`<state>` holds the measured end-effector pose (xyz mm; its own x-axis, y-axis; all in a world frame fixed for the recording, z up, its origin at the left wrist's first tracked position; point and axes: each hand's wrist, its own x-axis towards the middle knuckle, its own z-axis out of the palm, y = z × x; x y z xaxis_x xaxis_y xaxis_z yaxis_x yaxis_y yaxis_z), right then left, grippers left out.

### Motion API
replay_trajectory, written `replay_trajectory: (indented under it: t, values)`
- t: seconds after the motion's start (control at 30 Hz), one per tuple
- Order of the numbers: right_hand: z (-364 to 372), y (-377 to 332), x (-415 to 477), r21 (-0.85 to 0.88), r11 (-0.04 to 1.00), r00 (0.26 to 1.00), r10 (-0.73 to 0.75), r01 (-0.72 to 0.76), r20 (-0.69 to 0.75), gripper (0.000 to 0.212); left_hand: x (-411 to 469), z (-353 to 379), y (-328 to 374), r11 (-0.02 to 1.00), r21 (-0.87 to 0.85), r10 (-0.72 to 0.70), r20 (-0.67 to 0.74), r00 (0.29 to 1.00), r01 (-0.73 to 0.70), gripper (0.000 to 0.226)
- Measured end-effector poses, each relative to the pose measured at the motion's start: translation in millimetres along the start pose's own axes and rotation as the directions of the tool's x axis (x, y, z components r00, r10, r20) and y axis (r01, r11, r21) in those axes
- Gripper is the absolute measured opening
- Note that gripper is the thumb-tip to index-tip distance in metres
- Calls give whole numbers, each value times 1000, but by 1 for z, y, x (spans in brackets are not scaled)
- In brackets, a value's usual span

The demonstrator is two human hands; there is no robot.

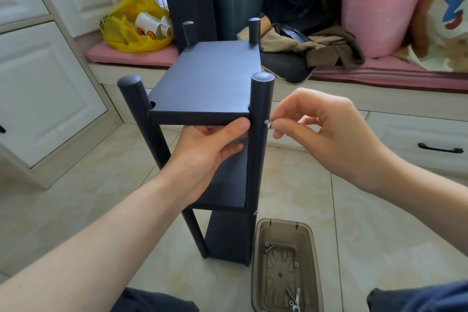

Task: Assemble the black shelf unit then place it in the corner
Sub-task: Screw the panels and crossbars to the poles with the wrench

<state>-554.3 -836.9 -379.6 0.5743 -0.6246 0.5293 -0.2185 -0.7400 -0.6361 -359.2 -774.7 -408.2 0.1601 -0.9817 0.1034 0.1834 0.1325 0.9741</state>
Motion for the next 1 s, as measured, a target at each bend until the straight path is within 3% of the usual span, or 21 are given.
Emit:
replay_trajectory:
  t: [0.4, 0.5, 0.6, 0.73, 0.83, 0.93, 1.0]
  values:
    - [8, -4, -4, -166, 984, 994, -83, 69, -73, 6, -3, 1, -1, 999, 45, -16, -18, 1000, 17, 45]
    - [7, -3, -2, -35, 998, 994, 54, -58, -98, 13, -3, 0, 0, 999, 50, -15, -27, 1000, 16, 43]
    - [5, 0, 0, 129, 973, 980, 198, -193, -25, 23, -4, 1, -1, 997, 74, -4, -41, 999, 7, 47]
    - [5, 1, 4, 303, 911, 955, 232, -280, 184, 45, -5, 2, -2, 996, 88, 26, -73, 997, -19, 44]
    - [5, 2, 8, 337, 882, 933, 249, -330, 261, 38, -8, 6, -1, 995, 101, 32, -83, 996, -24, 41]
    - [4, 5, 11, 374, 855, 925, 278, -361, 258, 38, -17, 14, 2, 963, 267, 2, -152, 988, 39, 39]
    - [3, 7, 11, 400, 834, 919, 292, -381, 266, 40, -26, 16, 6, 853, 521, 124, -175, 977, -15, 35]
